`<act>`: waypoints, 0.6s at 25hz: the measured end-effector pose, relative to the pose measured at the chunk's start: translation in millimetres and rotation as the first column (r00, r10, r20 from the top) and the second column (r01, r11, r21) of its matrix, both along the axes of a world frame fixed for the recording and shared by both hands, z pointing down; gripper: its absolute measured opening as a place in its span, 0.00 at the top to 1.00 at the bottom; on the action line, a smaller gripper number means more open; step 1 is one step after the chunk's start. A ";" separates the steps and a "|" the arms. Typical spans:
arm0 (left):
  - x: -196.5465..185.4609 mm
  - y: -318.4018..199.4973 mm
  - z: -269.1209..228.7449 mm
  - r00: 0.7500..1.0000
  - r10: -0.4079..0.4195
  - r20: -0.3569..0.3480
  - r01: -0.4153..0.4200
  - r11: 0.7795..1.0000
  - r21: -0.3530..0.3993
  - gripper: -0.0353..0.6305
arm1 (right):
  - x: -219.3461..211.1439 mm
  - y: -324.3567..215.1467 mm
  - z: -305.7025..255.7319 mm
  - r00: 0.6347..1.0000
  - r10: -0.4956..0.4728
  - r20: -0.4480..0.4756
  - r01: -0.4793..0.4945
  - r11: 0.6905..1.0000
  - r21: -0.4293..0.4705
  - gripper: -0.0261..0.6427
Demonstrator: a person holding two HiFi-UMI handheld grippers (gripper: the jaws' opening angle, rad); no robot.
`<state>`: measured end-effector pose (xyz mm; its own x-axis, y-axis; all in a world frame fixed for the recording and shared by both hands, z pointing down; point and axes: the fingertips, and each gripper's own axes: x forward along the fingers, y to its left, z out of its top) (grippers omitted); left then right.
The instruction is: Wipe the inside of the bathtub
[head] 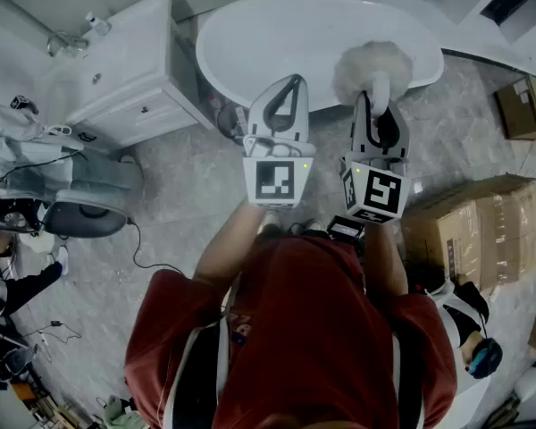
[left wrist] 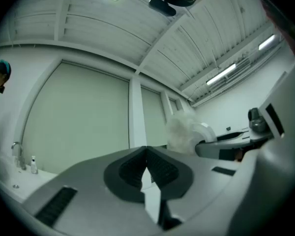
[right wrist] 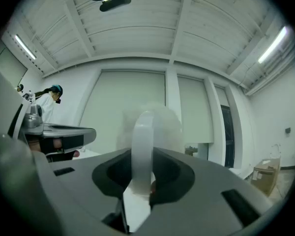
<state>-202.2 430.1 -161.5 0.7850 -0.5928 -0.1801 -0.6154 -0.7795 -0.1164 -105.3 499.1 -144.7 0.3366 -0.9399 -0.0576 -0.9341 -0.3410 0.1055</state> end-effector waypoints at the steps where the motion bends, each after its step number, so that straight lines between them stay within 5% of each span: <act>1: 1.2 2.2 1.5 1.000 0.001 -0.008 -0.001 1.000 -0.026 0.92 | 0.6 1.4 2.8 1.000 -0.008 0.005 0.009 1.000 -0.015 0.82; 15: 42.7 31.3 12.4 0.999 -0.001 -0.034 -0.002 0.994 -0.110 0.92 | 43.5 29.3 12.1 0.999 -0.023 0.049 0.023 1.000 -0.009 0.82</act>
<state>-159.6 461.3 -149.1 0.7799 -0.6100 -0.1404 -0.6171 -0.7868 -0.0096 -61.8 528.4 -132.7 0.3172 -0.9478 -0.0325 -0.9458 -0.3187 0.0628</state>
